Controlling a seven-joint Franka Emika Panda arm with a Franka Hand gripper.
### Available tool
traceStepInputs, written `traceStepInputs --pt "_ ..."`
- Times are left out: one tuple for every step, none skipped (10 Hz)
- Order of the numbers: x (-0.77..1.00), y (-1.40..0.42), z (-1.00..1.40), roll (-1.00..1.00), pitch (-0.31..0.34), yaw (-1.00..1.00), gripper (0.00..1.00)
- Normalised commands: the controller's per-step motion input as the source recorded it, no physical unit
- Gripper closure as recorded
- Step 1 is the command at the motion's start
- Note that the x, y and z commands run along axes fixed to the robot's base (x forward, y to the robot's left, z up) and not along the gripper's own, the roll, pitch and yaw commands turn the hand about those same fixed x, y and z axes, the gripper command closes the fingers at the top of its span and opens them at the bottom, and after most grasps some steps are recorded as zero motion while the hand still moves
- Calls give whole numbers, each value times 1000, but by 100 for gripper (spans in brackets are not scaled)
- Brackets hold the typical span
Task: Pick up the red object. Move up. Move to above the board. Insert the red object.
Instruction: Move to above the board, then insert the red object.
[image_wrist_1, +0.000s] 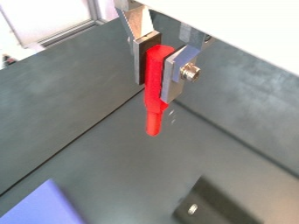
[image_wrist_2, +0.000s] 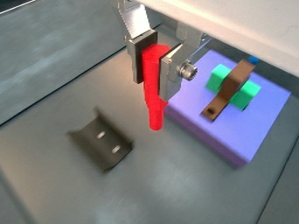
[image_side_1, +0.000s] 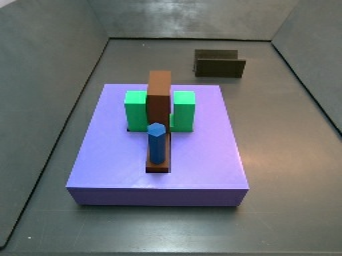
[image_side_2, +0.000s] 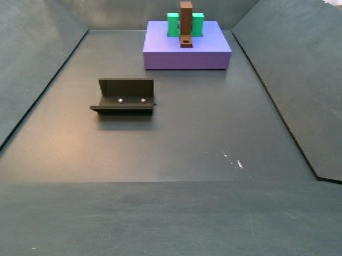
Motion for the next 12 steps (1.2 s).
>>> traceStepInputs --pt "-141 -1400 146 14 14 12 100" --pt "-143 -1400 151 9 12 15 100" --pt "-146 -1400 154 -3 7 11 100" --pt "-141 -1400 163 -6 14 6 100" --pt "-129 -1400 173 8 26 8 100" --pt "-100 -1400 197 4 54 10 100" --pt "-43 -828 119 1 76 9 100" --pt "33 -323 52 10 112 8 100" --pt "57 -177 34 3 119 7 100" --pt "0 0 0 -7 0 0 100" --pt "-6 0 -123 -40 0 0 100" --pt "0 623 -506 -44 0 134 100"
